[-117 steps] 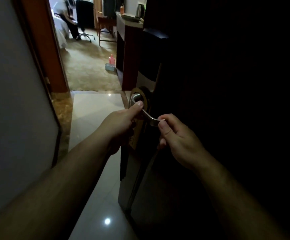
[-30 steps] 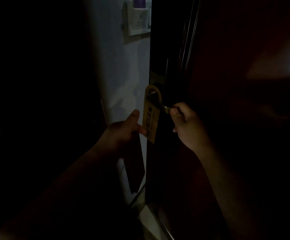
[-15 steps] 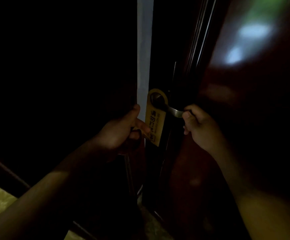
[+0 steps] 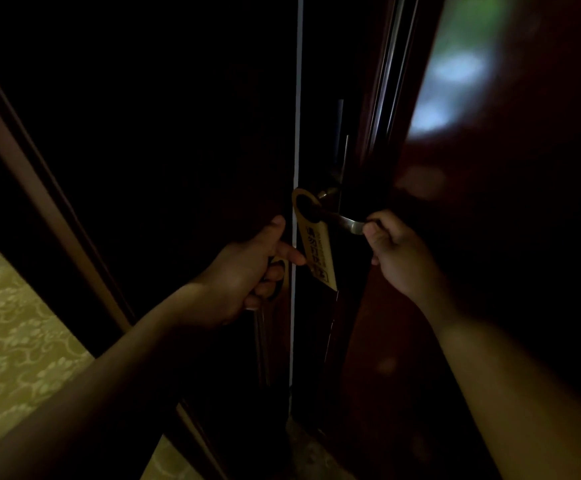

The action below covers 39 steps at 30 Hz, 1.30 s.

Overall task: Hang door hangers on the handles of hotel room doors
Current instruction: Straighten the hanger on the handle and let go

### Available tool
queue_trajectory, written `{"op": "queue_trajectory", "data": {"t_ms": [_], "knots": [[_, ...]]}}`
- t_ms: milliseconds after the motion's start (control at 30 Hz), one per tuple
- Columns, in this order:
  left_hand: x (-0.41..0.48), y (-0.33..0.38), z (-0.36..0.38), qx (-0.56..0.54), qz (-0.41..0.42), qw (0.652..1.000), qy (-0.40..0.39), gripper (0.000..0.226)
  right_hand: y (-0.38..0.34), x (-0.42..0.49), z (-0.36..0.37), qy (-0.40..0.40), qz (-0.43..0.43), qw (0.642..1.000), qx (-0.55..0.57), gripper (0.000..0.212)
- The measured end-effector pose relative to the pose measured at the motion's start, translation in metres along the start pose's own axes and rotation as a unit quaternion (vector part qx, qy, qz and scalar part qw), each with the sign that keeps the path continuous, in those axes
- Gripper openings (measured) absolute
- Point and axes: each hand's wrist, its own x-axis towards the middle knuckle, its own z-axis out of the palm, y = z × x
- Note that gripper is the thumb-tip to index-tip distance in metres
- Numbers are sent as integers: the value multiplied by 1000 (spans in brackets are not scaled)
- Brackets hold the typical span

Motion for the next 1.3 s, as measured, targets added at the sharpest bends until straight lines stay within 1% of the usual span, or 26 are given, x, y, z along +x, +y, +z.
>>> {"op": "queue_trajectory", "data": {"t_ms": [100, 233, 367, 433, 533, 600, 733, 867, 1067, 1167, 1300], "knots": [[-5, 1, 2, -6, -7, 1000, 18, 64, -4, -3, 3, 6, 15, 1000, 18, 23], [-13, -1, 1, -23, -15, 999, 30, 61, -17, -9, 7, 6, 76, 996, 53, 26], [-19, -4, -5, -42, -4, 999, 7, 58, -33, -16, 4, -10, 127, 988, 92, 30], [-20, -8, -6, -45, 5, 999, -5, 57, -38, -23, 0, -16, 138, 987, 81, 34], [-18, -18, -6, -52, 12, 998, -39, 56, -39, -49, -2, 18, 171, 984, 53, 39], [-21, -26, 0, -61, 10, 995, -72, 54, -36, -82, -3, 42, 192, 979, 49, 38], [-36, -40, 30, -57, 14, 993, -106, 51, -43, -159, -22, 77, 216, 973, 10, 32], [-77, -47, 62, -65, 30, 985, -155, 48, -63, -229, -49, 132, 256, 958, -12, 34], [-163, -51, 87, -126, 51, 967, -217, 44, -107, -334, -85, 212, 264, 941, -31, 31], [-216, -53, 113, -122, 71, 960, -242, 43, -141, -406, -112, 272, 256, 927, -39, 28], [-303, -49, 169, -100, 106, 943, -298, 41, -198, -520, -157, 345, 260, 900, -46, 30]]}}
